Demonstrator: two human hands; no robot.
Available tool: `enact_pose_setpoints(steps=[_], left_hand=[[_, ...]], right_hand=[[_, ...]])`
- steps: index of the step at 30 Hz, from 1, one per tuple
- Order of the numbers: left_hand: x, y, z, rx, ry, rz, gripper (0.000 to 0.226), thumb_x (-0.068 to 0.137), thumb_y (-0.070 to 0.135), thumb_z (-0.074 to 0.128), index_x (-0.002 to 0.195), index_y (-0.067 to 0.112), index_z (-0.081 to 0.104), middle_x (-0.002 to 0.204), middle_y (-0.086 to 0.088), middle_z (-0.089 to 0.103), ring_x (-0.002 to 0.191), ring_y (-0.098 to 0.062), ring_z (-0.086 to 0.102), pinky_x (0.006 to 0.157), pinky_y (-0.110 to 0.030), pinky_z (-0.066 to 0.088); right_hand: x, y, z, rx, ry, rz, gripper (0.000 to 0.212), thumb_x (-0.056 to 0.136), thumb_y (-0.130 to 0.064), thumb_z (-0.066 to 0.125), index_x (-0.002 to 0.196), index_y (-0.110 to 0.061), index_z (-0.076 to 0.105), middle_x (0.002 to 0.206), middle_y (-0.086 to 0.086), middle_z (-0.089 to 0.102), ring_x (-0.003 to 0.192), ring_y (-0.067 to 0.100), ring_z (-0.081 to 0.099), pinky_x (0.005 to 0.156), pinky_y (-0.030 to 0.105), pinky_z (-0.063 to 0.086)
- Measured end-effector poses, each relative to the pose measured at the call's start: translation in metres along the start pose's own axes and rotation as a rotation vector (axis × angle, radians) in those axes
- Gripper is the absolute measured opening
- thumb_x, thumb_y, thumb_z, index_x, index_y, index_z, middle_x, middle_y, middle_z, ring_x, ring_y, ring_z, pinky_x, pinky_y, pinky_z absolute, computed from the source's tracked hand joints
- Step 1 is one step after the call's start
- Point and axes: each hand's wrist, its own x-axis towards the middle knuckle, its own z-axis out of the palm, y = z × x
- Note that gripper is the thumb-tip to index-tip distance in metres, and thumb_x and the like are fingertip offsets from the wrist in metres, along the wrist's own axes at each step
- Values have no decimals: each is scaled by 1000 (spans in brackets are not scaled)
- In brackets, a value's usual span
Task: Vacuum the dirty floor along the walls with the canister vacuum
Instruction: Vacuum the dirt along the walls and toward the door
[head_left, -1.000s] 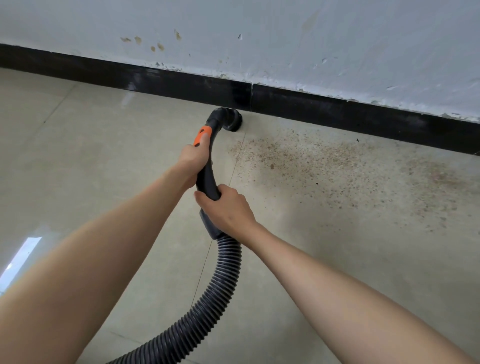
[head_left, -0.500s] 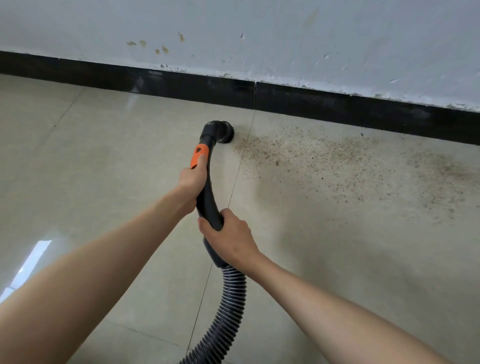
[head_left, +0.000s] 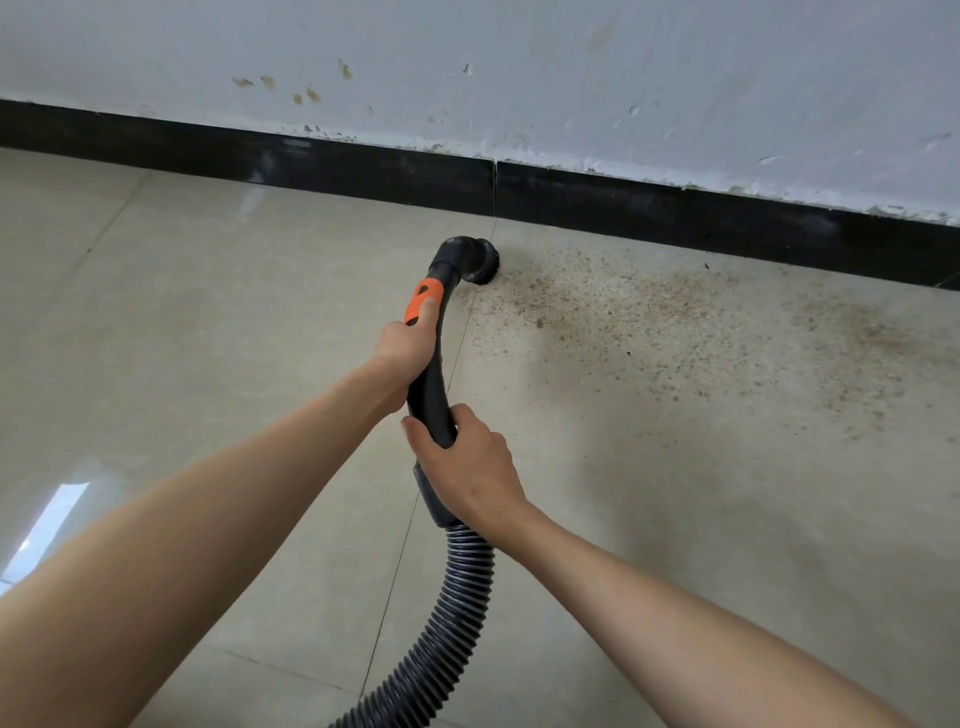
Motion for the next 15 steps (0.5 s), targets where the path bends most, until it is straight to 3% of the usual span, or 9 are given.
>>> enact_pose_setpoints(steps=[3, 6, 9, 15], left_hand=[[2, 1, -4, 3, 1, 6, 62, 91, 65, 36, 102, 5, 49, 83, -9, 56, 72, -22, 55, 69, -32, 48], [5, 4, -11, -4, 30, 6, 65, 91, 65, 35, 110, 4, 48, 95, -12, 57, 82, -25, 56, 73, -34, 48], [7, 8, -20, -29, 80, 7, 67, 92, 64, 35, 115, 3, 48, 98, -12, 57, 84, -25, 56, 66, -31, 45], [3, -5, -36, -80, 111, -36, 76, 89, 66, 38, 125, 1, 48, 101, -13, 57, 88, -27, 56, 75, -35, 47]], right_hand=[[3, -4, 1, -15, -4, -16, 37, 91, -56, 48, 96, -19, 52, 85, 0, 62, 80, 22, 63, 70, 34, 48], [10, -11, 2, -25, -34, -32, 36, 91, -54, 49, 96, -19, 53, 87, 0, 62, 82, 23, 63, 71, 35, 49], [18, -20, 2, -14, -87, -50, 33, 90, -52, 51, 90, -19, 52, 88, 2, 63, 83, 23, 63, 74, 36, 50], [14, -23, 4, -107, -191, -56, 37, 92, -54, 48, 93, -17, 51, 93, 5, 65, 83, 23, 64, 69, 33, 49]])
